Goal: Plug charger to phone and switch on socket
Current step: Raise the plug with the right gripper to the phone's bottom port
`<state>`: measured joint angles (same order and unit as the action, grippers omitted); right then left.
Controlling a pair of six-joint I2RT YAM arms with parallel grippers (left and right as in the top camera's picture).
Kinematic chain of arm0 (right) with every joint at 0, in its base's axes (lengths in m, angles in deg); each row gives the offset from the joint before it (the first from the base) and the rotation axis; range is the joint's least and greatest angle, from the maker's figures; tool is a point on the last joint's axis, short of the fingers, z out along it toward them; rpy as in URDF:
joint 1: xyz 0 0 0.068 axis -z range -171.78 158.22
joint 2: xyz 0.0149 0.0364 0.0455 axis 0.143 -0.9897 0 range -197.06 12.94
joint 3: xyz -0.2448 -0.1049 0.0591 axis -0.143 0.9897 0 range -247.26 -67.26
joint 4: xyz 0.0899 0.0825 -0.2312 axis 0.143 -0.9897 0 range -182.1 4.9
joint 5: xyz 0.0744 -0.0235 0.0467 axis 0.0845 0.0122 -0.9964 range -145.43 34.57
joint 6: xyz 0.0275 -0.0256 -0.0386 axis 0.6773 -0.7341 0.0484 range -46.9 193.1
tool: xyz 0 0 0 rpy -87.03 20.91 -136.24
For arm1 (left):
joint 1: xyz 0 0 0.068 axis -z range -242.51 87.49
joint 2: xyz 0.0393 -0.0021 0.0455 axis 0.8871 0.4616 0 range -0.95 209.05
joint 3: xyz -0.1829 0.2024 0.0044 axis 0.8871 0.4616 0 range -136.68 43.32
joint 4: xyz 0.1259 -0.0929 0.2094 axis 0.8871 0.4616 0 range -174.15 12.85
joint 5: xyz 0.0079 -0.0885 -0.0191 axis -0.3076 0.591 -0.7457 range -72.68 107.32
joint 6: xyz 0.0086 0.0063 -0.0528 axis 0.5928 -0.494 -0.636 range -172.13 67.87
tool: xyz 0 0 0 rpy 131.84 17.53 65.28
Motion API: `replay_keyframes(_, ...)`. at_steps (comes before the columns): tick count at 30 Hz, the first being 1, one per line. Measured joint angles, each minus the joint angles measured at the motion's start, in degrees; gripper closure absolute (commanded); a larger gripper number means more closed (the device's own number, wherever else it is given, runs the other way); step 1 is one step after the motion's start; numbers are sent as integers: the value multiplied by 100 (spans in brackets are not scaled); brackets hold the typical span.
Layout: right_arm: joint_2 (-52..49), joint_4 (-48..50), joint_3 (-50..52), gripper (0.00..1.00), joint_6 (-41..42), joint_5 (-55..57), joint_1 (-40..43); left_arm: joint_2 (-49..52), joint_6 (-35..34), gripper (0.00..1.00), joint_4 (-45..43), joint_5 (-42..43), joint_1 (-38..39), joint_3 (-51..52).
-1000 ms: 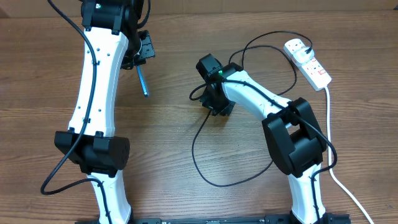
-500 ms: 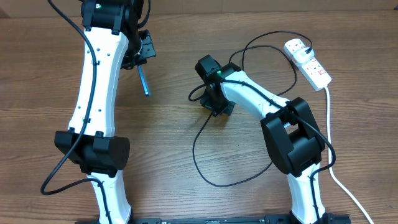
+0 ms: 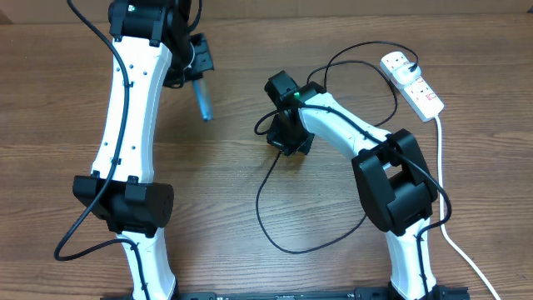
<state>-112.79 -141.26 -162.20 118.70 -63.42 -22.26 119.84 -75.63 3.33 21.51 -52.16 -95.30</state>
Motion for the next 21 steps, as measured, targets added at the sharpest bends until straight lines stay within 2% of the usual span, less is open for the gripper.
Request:
replay_keyframes(4, 610, -55, 0, 96, -597, -511, 48, 0, 280, 96, -511, 1217, -164, 0)
replay_keyframes(11, 2369, -525, -87, 96, -1569, -1097, -111, 0, 503, 96, -1410, 3862, -964, 2)
replay_keyframes(15, 2868, -474, -103, 96, -2070, -1620, -306, 0, 732, 96, -1438, 4951, -1257, 2)
replay_keyframes(21, 3143, -175, -103, 96, -2430, -2310, -376, 0, 1078, 96, -1182, 6190, -1176, 4)
